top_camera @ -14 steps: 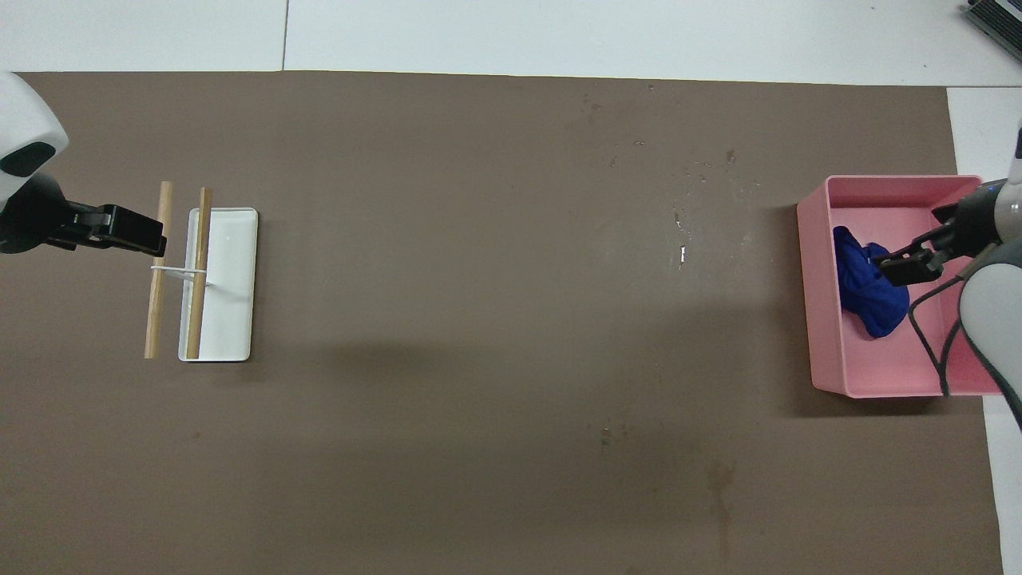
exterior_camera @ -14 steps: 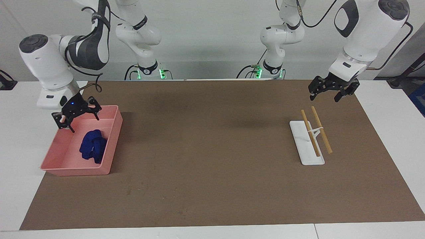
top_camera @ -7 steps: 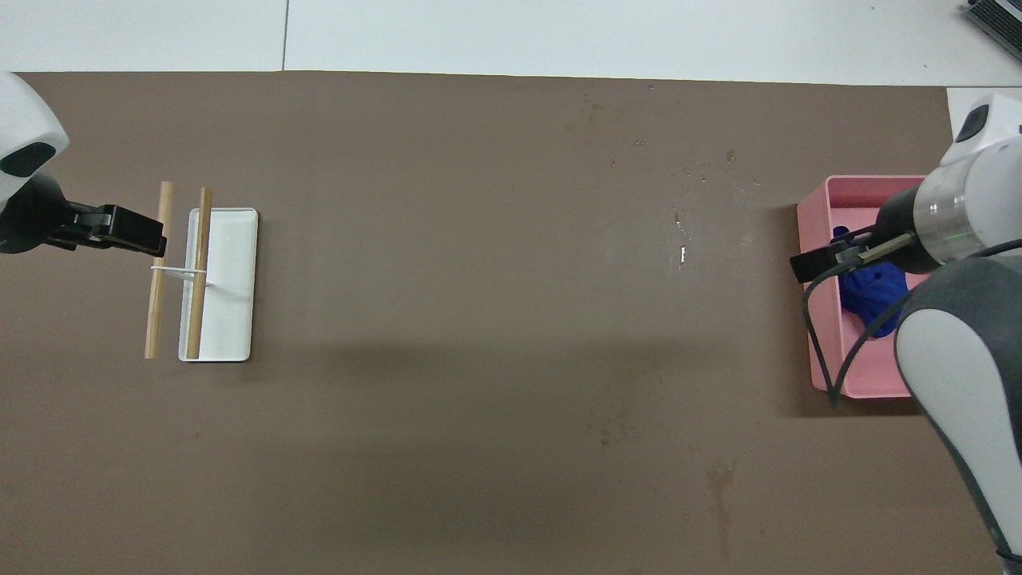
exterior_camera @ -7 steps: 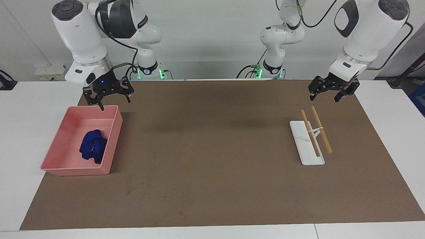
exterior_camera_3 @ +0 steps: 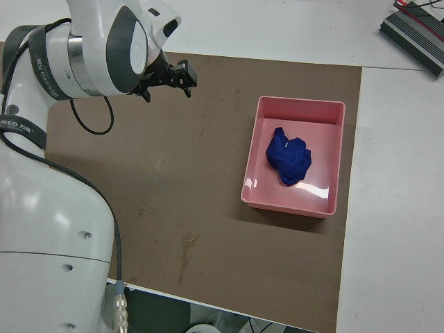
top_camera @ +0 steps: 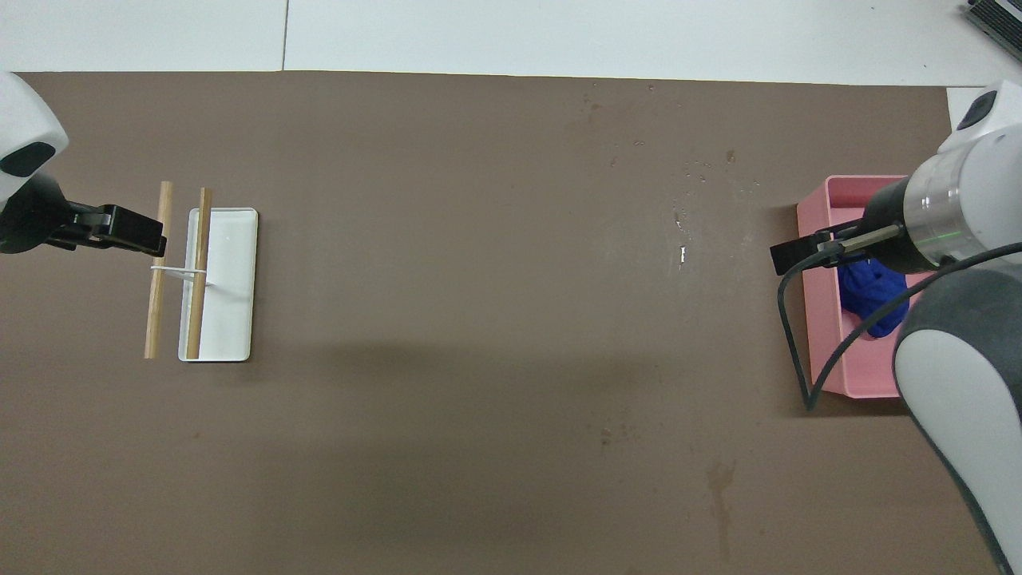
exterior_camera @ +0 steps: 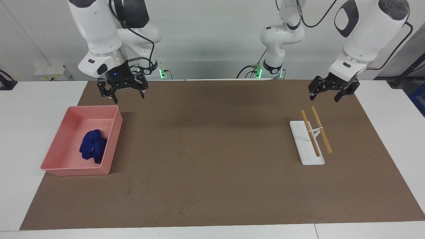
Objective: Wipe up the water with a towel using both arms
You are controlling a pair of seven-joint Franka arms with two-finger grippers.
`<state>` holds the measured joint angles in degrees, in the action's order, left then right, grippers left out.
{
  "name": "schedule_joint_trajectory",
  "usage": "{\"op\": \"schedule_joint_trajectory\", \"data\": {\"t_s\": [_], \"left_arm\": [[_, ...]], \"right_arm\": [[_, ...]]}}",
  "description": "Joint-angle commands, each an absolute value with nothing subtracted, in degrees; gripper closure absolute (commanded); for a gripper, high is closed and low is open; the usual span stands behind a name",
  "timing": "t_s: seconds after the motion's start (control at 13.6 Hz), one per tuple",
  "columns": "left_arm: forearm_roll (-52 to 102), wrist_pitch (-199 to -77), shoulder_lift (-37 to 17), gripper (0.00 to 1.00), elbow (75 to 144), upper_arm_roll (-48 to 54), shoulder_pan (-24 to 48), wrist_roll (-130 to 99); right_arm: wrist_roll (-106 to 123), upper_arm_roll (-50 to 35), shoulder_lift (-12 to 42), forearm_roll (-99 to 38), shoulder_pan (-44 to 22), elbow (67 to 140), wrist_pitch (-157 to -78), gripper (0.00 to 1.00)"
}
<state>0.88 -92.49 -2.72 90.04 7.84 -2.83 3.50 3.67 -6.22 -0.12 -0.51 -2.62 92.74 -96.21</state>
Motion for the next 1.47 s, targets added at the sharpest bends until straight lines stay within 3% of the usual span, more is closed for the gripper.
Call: {"op": "schedule_joint_trajectory", "data": {"t_s": [0.0,1.4], "left_arm": [[1.23,-93.34,-1.67,0.0,91.49,7.47,-2.72,3.96],[1.23,-93.34,-1.67,0.0,91.49,7.47,-2.64,3.96]], "right_arm": [[2.81,-6.5,0.88,-1.32,-1.85,91.32,-95.1,0.0],[3.43,-6.15,0.79,-0.79,2.2,92.9,-98.53,0.0]]}}
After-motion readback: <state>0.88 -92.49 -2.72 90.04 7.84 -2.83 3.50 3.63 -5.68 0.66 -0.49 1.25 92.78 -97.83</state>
